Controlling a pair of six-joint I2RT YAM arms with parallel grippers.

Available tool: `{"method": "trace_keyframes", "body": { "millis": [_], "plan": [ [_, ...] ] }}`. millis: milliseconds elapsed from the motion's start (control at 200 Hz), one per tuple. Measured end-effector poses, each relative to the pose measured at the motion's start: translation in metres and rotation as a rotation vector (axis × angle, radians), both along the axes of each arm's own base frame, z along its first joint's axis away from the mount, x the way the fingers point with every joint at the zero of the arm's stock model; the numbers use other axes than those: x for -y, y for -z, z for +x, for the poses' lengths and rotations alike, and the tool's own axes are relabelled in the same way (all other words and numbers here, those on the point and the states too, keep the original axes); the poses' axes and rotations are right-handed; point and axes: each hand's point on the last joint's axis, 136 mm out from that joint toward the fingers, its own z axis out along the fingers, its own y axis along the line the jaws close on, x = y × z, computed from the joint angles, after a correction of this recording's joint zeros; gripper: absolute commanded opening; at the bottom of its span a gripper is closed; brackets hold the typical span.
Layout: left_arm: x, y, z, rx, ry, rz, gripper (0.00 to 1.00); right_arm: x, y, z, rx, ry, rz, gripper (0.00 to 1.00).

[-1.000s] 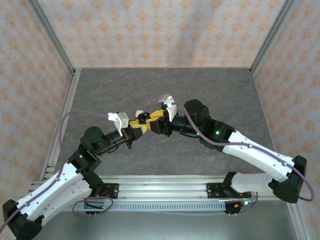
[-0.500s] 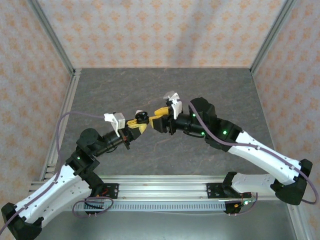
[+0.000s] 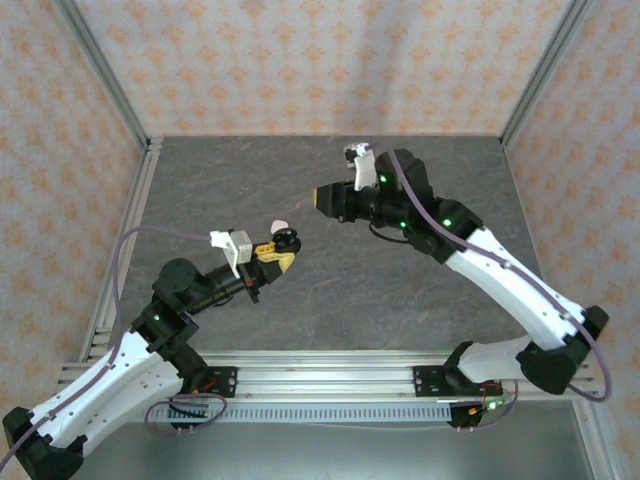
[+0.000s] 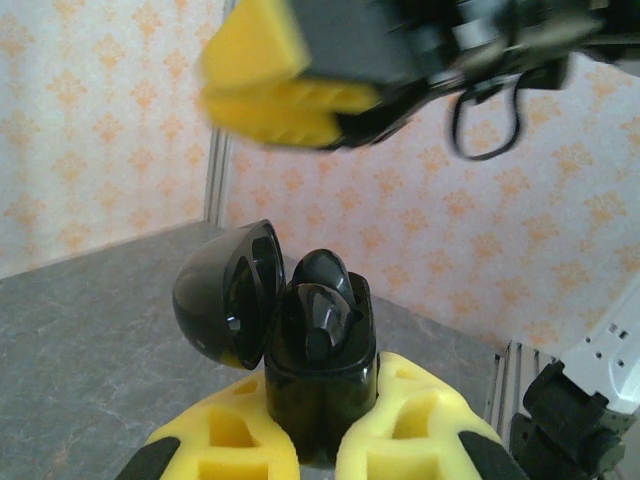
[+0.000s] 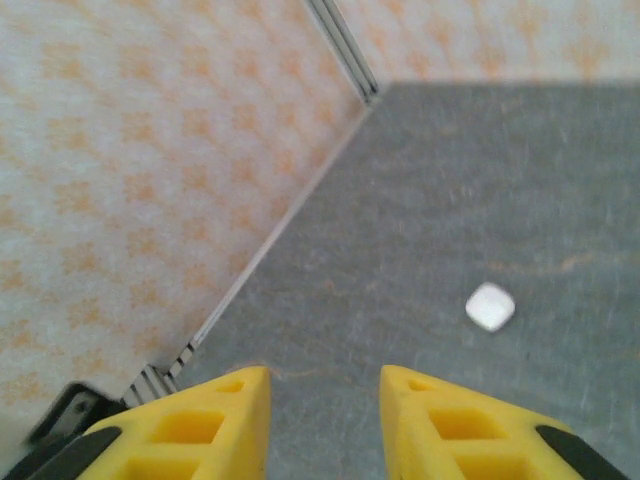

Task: Insert wireless bluetooth earbuds into charging case

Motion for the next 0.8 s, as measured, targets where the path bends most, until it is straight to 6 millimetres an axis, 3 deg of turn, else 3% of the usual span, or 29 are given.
{"method": "trace_keyframes", "body": {
  "millis": [100, 185, 505, 801],
  "plan": [
    [0.002, 0.004, -0.002, 0.012, 0.017, 0.026, 0.00, -0.010, 0.033, 0.003, -0.156, -0.037, 0.014, 0.31],
    [0.006, 0.009, -0.002, 0.007, 0.035, 0.047, 0.00, -0.023, 0.044, -0.006, -0.239, -0.112, 0.049, 0.31],
    [0.021, 0.027, 0.005, -0.054, 0.086, 0.094, 0.00, -0.049, 0.035, -0.055, -0.322, -0.390, 0.140, 0.28],
    [0.022, 0.025, -0.001, -0.051, 0.113, 0.087, 0.00, -0.047, 0.030, -0.068, -0.295, -0.461, 0.150, 0.28]
  ]
}}
